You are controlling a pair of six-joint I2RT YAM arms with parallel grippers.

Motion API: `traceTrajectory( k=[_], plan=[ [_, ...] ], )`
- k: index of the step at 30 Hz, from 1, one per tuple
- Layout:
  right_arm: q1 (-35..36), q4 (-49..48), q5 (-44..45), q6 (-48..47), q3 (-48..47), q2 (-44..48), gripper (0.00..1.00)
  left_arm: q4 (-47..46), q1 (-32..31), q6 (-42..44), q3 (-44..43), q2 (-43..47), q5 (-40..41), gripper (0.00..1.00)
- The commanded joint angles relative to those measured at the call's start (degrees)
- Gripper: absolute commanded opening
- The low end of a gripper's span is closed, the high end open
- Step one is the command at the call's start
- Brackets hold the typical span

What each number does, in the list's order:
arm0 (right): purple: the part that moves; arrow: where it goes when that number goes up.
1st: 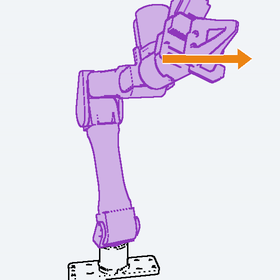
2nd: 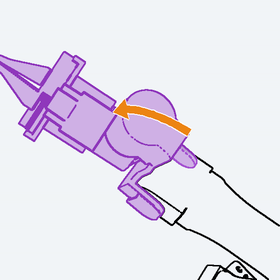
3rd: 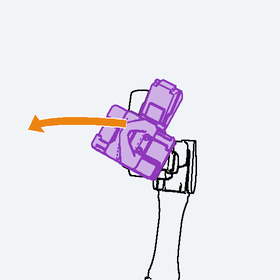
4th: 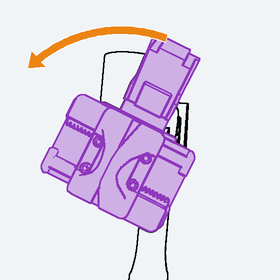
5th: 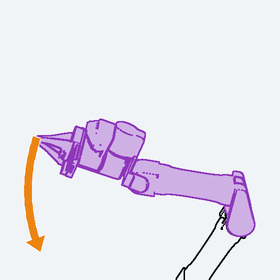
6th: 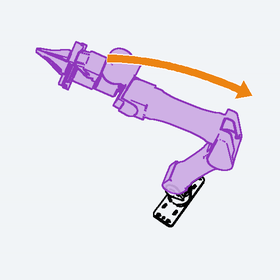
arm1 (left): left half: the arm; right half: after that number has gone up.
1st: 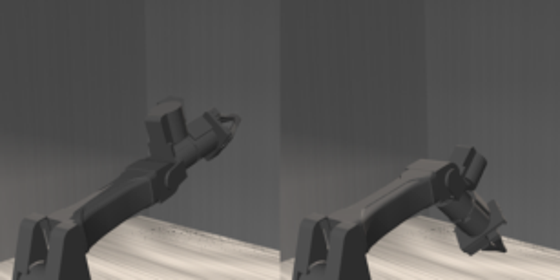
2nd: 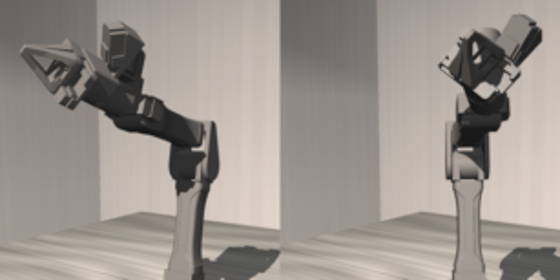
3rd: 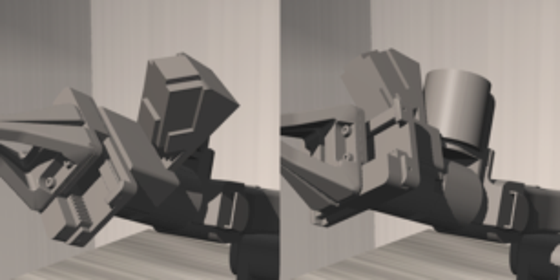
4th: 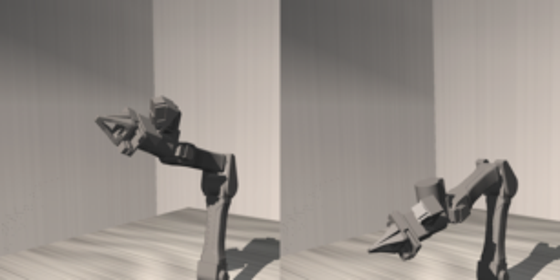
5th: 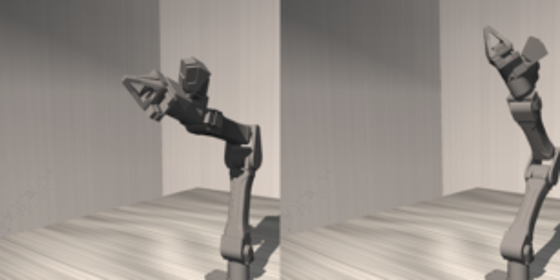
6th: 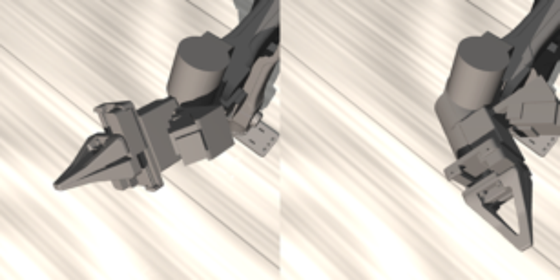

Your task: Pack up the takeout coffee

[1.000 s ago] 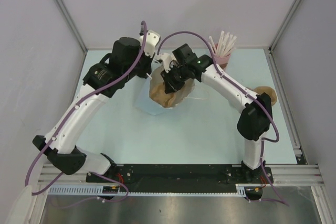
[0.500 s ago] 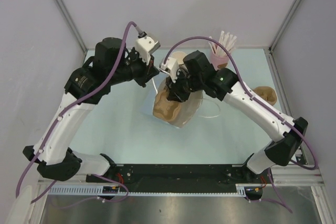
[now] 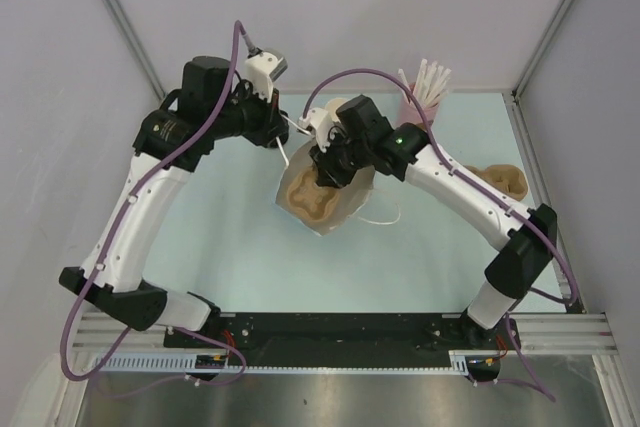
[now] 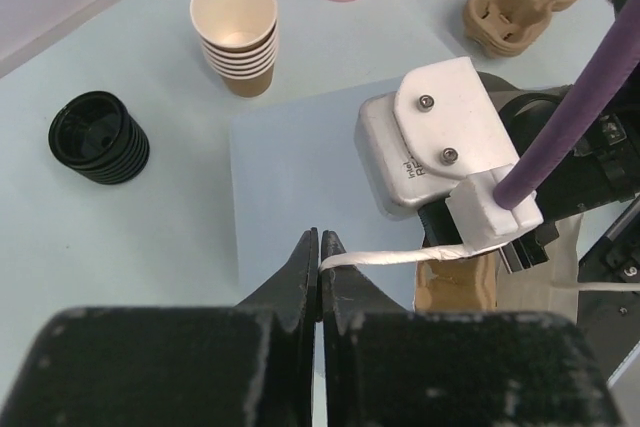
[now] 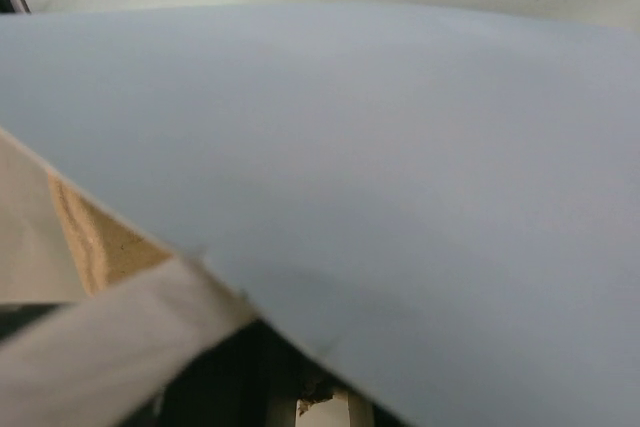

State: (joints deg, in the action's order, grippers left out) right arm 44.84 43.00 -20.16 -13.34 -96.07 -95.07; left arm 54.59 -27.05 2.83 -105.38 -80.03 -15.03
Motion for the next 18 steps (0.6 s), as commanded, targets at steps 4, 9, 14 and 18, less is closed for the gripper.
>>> traceTrajectory(
  k=[4,9,14,18],
  plan=[
    [-2.03,2.17,-2.51,-0.46,-7.55,-4.24,0.22,-4.40,4.02,-1.69,2.20,-1.09,1.93,0.04],
    [-3.00,2.17,-2.95,-0.02,-9.31,-7.15,0.22,-5.28,6.21,-2.04,3.34,-2.32,0.09,0.06],
    [-3.79,2.96,-3.56,0.25,-12.99,-10.22,0.22,-6.86,10.60,-4.41,4.31,-2.85,-3.43,0.08],
    [-4.23,3.23,-3.66,0.07,-15.11,-12.86,0.22,-7.47,12.89,-4.94,4.92,-3.55,-4.75,0.09]
  ],
)
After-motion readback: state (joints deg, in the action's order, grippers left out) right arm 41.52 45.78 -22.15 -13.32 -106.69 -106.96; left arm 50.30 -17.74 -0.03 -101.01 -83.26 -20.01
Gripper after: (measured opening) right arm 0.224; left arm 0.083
